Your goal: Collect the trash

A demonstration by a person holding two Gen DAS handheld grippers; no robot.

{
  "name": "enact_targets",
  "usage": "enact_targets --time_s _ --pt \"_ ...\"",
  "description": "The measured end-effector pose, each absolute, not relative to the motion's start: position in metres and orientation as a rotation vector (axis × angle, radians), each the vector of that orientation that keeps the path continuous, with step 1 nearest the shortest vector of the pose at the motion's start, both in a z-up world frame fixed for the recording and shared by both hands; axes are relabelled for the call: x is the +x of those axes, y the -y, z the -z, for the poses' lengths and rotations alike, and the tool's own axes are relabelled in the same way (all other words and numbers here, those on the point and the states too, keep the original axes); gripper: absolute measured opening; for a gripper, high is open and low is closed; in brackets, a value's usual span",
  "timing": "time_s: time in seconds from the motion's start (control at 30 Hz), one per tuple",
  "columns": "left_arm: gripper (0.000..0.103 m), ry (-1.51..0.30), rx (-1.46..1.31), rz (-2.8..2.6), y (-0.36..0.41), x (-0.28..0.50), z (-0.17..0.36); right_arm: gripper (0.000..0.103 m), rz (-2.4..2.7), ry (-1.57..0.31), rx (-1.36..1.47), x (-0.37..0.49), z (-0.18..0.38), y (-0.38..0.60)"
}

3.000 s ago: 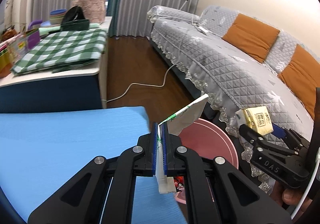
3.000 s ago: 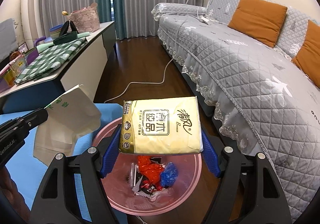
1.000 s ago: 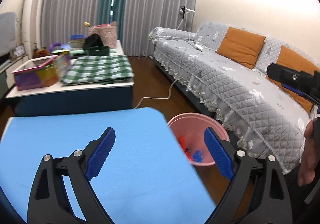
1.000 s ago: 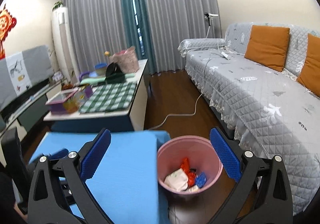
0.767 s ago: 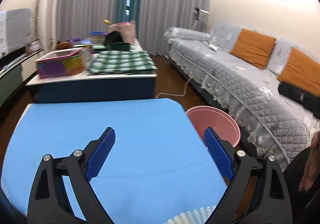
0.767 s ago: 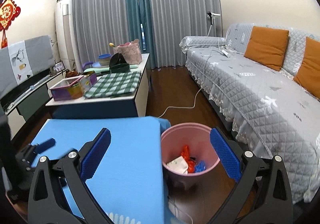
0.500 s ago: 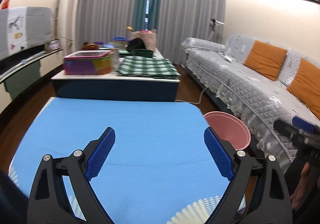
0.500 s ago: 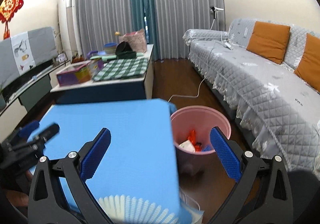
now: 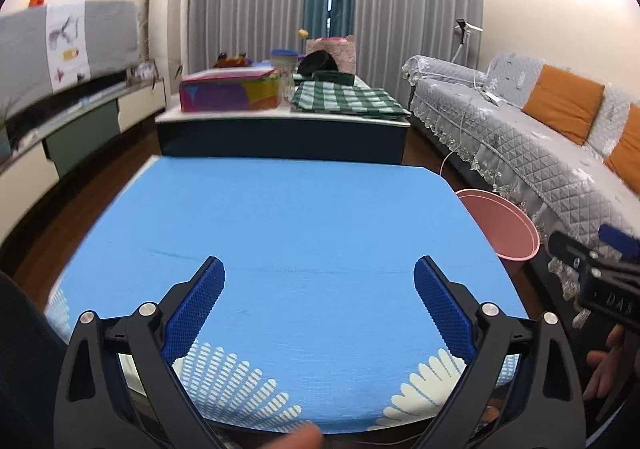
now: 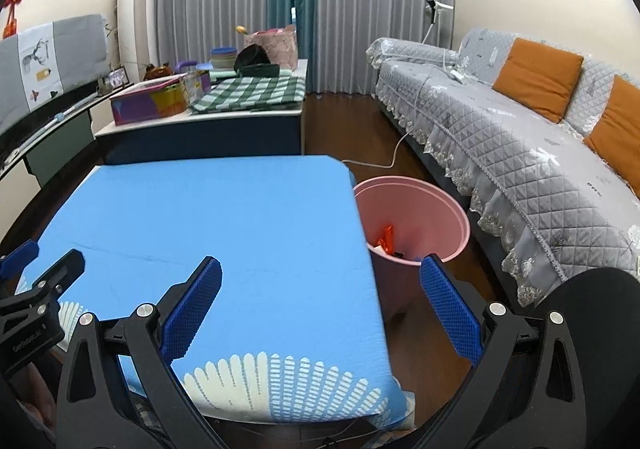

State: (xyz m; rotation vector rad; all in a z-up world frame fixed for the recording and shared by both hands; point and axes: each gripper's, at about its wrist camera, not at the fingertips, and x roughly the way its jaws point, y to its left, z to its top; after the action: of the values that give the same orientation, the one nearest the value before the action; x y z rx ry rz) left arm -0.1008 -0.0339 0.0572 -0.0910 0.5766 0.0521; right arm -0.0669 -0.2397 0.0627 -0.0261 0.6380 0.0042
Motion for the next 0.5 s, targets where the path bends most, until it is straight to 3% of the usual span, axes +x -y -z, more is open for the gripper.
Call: enact_targets --time_s 0.5 --pt "0.095 -0.611 -0.114 -0.040 0.036 -0.097 -0.046 0.098 -0.026 -0.685 -0.015 -0.054 -0.054 0.230"
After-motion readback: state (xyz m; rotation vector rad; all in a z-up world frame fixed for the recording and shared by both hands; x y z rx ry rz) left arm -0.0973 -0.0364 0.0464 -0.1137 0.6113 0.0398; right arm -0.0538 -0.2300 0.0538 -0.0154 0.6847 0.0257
